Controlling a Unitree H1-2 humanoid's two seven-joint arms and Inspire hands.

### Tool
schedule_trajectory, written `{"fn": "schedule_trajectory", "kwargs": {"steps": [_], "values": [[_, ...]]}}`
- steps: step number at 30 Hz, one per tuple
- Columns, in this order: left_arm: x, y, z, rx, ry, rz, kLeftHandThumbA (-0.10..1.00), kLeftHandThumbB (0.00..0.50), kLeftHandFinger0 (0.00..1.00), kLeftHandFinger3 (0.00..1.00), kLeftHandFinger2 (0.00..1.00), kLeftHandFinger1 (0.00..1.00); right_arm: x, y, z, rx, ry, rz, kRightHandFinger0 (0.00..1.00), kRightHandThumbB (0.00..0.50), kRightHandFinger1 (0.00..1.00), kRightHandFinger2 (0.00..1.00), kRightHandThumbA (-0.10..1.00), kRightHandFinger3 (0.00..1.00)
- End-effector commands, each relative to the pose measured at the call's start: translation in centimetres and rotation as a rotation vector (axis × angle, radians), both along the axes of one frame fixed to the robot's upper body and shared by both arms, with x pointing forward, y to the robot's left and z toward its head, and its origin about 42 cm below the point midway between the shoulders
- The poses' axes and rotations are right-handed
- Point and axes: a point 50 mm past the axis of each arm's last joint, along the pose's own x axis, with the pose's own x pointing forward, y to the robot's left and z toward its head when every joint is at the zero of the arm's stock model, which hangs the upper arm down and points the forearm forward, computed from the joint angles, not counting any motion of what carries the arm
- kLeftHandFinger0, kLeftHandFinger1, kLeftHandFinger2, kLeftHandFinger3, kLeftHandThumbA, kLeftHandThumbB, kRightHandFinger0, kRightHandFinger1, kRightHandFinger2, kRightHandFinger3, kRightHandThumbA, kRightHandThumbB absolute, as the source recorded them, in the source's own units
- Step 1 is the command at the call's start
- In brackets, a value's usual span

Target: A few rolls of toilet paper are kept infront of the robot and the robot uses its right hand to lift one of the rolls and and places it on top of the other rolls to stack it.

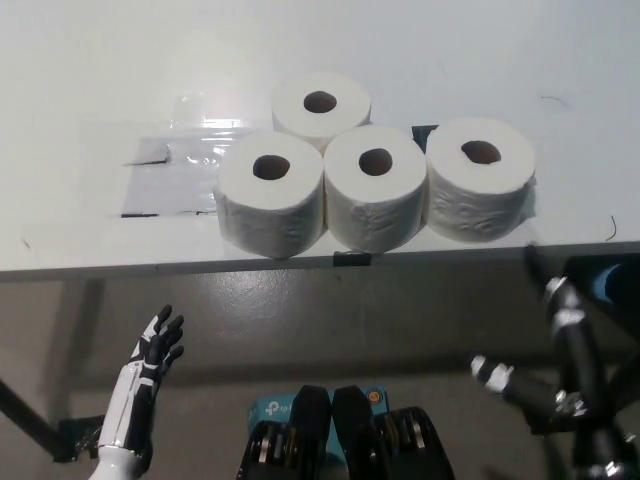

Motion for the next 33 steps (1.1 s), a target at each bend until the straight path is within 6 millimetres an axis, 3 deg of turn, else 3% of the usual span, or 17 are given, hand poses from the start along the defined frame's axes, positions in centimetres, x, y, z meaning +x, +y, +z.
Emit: {"fn": "schedule_trajectory", "kwargs": {"steps": [1, 3, 5, 7, 8, 11, 14, 16, 22, 28, 33], "values": [[0.5, 0.0, 2.6, 0.013, -0.102, -0.011, 1.00, 0.104, 1.00, 1.00, 1.00, 1.00, 2.1, -3.5, 12.8, -0.159, -0.208, -0.022, 1.00, 0.341, 1.00, 1.00, 1.00, 1.00], [0.7, 0.1, 2.6, 0.012, -0.111, -0.012, 1.00, 0.101, 1.00, 1.00, 1.00, 1.00, 4.2, -5.4, 16.6, -0.228, -0.207, -0.018, 1.00, 0.346, 1.00, 1.00, 1.00, 1.00], [0.8, 0.2, 2.8, 0.015, -0.112, -0.014, 1.00, 0.088, 1.00, 1.00, 1.00, 1.00, 6.2, -6.8, 19.7, -0.282, -0.157, -0.027, 1.00, 0.400, 1.00, 1.00, 1.00, 1.00], [0.9, 0.2, 3.0, 0.019, -0.114, -0.017, 1.00, 0.081, 1.00, 1.00, 1.00, 1.00, 8.2, -7.8, 22.7, -0.363, -0.117, -0.037, 1.00, 0.388, 1.00, 1.00, 1.00, 1.00], [0.9, 0.2, 3.0, 0.020, -0.113, -0.017, 1.00, 0.081, 1.00, 1.00, 1.00, 1.00, 9.0, -8.1, 23.6, -0.383, -0.094, -0.039, 1.00, 0.409, 1.00, 1.00, 1.00, 1.00], [0.9, 0.2, 3.1, 0.023, -0.114, -0.020, 1.00, 0.096, 1.00, 1.00, 1.00, 1.00, 12.7, -8.7, 26.8, -0.482, -0.011, -0.039, 1.00, 0.409, 1.00, 1.00, 1.00, 1.00], [0.9, 0.2, 3.1, 0.031, -0.112, -0.020, 1.00, 0.089, 1.00, 1.00, 1.00, 1.00, 16.5, -8.6, 28.7, -0.518, 0.120, -0.004, 1.00, 0.422, 1.00, 1.00, 1.00, 1.00], [0.9, 0.1, 3.0, 0.031, -0.109, -0.023, 1.00, 0.074, 1.00, 1.00, 1.00, 1.00, 19.0, -8.4, 29.5, -0.563, 0.205, 0.006, 1.00, 0.470, 1.00, 1.00, 1.00, 1.00], [0.8, 0.3, 3.2, 0.034, -0.113, -0.023, 1.00, 0.073, 1.00, 1.00, 1.00, 1.00, 24.4, -6.3, 30.0, -0.673, 0.423, 0.076, 1.00, 0.378, 1.00, 1.00, 1.00, 1.00], [1.0, 0.4, 3.3, 0.039, -0.122, -0.017, 1.00, 0.093, 1.00, 1.00, 1.00, 1.00, 27.5, -4.1, 30.1, -0.788, 0.538, 0.103, 1.00, 0.373, 1.00, 1.00, 1.00, 1.00], [1.2, 0.4, 3.8, 0.031, -0.125, -0.027, 1.00, 0.077, 1.00, 1.00, 1.00, 1.00, 28.3, -3.1, 30.0, -0.890, 0.556, 0.096, 1.00, 0.348, 1.00, 1.00, 1.00, 1.00]]}}
